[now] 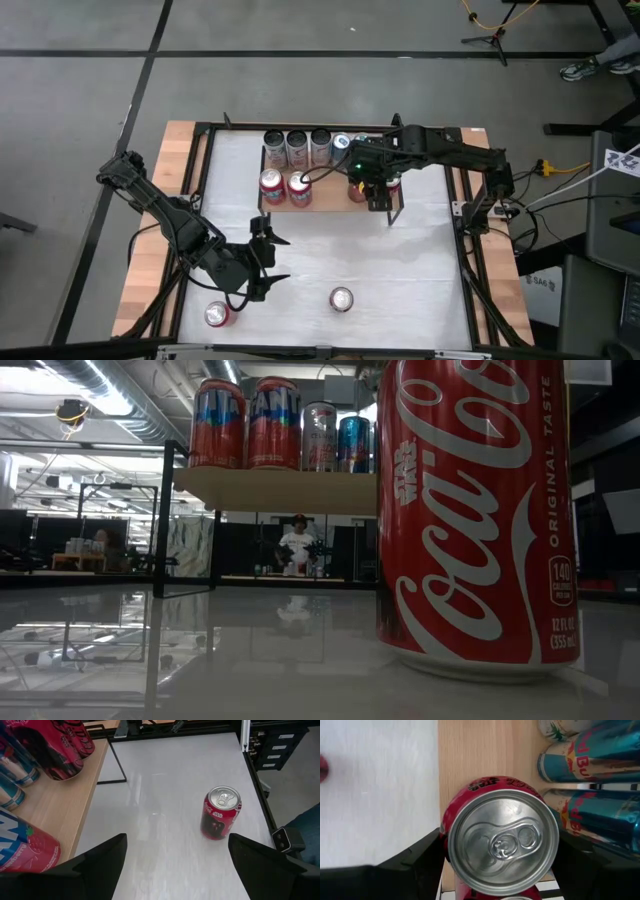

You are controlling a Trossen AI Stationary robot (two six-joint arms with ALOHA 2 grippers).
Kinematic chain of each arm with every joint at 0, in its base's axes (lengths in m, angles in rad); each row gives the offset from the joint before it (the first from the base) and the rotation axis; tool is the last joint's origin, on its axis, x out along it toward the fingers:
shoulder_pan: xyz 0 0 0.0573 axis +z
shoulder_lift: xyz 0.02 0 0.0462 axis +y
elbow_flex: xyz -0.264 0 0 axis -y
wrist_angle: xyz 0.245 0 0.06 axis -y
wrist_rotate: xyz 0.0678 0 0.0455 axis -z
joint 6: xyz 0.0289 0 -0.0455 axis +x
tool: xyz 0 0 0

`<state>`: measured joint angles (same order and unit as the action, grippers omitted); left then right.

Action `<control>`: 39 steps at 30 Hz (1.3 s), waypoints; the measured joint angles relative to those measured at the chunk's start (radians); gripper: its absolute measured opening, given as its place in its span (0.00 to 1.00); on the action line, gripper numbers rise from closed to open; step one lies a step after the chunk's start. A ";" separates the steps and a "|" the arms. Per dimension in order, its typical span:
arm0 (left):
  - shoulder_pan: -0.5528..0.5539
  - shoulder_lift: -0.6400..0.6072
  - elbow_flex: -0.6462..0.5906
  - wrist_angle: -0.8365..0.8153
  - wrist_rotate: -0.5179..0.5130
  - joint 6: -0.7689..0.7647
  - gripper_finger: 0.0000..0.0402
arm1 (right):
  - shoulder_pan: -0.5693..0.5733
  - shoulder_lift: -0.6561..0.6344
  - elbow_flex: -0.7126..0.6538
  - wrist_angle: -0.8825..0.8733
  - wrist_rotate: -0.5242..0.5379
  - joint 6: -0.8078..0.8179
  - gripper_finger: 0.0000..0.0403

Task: Place canned beverage on shelf
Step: Put the top red soda can on the shelf aligned with the blue soda can

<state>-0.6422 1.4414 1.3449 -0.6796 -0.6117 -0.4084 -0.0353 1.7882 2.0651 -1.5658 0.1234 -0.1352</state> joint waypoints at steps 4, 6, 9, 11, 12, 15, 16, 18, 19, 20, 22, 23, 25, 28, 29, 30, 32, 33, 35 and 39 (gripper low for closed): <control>0.000 0.000 0.000 0.000 0.000 0.000 0.85 | 0.000 0.000 0.000 0.001 -0.002 0.000 0.72; 0.000 0.000 0.000 0.000 0.000 0.000 0.85 | 0.000 0.000 0.000 0.005 -0.002 0.000 0.72; 0.000 0.000 0.000 0.000 0.000 0.000 0.85 | 0.000 0.000 0.000 0.025 -0.002 0.000 0.72; 0.000 0.000 0.000 0.000 0.000 0.000 0.85 | 0.000 0.001 0.000 0.031 -0.003 0.000 0.72; 0.000 0.000 0.000 0.000 0.000 0.000 0.85 | 0.000 0.001 0.000 0.029 -0.003 0.000 0.72; 0.000 0.000 0.000 0.000 0.000 0.000 0.85 | 0.000 0.006 0.000 0.028 -0.003 -0.003 0.72; 0.000 0.000 0.000 0.000 0.000 0.000 0.85 | 0.000 0.010 0.000 0.026 -0.003 -0.003 0.72; 0.000 0.000 0.000 0.000 0.000 0.000 0.85 | 0.000 0.020 -0.001 0.016 -0.003 -0.004 0.72; 0.000 0.000 0.000 0.000 0.000 0.000 0.85 | 0.000 0.027 -0.001 0.017 -0.002 -0.004 0.72; 0.000 0.000 0.000 0.000 0.000 0.000 0.85 | 0.000 0.030 -0.001 0.018 -0.002 -0.006 0.72; 0.000 0.000 0.000 0.000 0.000 0.000 0.85 | 0.000 0.039 -0.001 0.021 -0.003 -0.024 0.72; 0.000 0.000 0.000 0.000 0.000 0.000 0.85 | 0.000 0.042 -0.001 0.021 -0.002 -0.028 0.72; 0.000 0.000 0.000 0.000 0.000 0.000 0.85 | -0.002 0.043 0.000 0.021 -0.002 -0.029 0.72; 0.000 0.000 0.000 0.000 0.000 0.000 0.85 | -0.007 0.043 0.000 0.016 -0.002 -0.027 0.72; 0.000 0.000 0.000 0.000 0.000 0.000 0.85 | -0.012 0.042 0.000 0.012 0.000 -0.027 0.72; 0.000 0.000 0.000 0.000 0.000 0.000 0.85 | -0.013 0.041 0.000 0.005 0.000 -0.027 0.72; 0.000 0.000 0.000 0.000 0.000 0.000 0.85 | -0.014 0.040 0.000 -0.006 0.001 -0.022 0.72; 0.000 0.000 0.000 0.000 0.000 0.000 0.85 | -0.014 0.040 0.000 -0.007 0.001 -0.019 0.72; 0.000 0.000 0.000 0.000 0.000 0.000 0.85 | -0.014 0.040 0.000 -0.006 0.000 -0.019 0.72; 0.000 0.000 0.000 0.000 0.000 0.000 0.85 | -0.014 0.040 0.000 -0.006 0.001 -0.019 0.72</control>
<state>-0.6419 1.4414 1.3449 -0.6792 -0.6118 -0.4084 -0.0490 1.8278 2.0653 -1.5715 0.1246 -0.1547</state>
